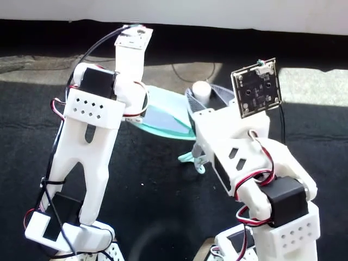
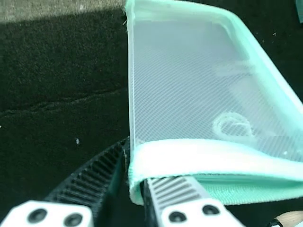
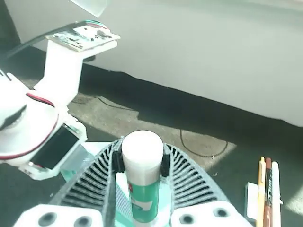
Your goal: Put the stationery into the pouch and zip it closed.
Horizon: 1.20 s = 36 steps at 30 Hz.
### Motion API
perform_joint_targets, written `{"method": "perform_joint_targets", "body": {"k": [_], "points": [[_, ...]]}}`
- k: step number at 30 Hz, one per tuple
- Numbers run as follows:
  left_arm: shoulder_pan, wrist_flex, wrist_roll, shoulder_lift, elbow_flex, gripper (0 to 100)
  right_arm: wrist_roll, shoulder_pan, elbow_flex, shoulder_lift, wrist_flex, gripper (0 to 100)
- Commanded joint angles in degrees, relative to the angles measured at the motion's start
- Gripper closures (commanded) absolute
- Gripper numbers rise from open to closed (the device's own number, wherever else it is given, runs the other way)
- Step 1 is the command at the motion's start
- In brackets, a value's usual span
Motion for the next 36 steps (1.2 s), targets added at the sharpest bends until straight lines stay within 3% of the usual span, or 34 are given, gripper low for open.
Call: {"method": "perform_joint_targets", "body": {"k": [1, 12, 17, 23, 36], "points": [[-1.5, -0.2, 2.3, 0.2, -5.4, 99, -0.6, -2.6, -0.5, -0.7, -5.0, 99.2], [-1.5, 0.5, 4.3, 17.5, -21.3, 99, -0.5, -4.5, 7.3, -0.7, -14.6, 99.2], [-0.9, 0.6, 5.5, 19.5, -24.8, 99, -0.3, -4.0, 16.3, -0.6, -24.9, 99.2], [-0.6, 0.7, 5.5, 16.9, -24.8, 99, -0.3, -0.4, 19.8, 5.0, -31.1, 99.2], [2.7, 0.8, 5.5, 7.7, -14.8, 99, -0.3, 2.6, 8.2, 22.0, -31.6, 99.2]]}}
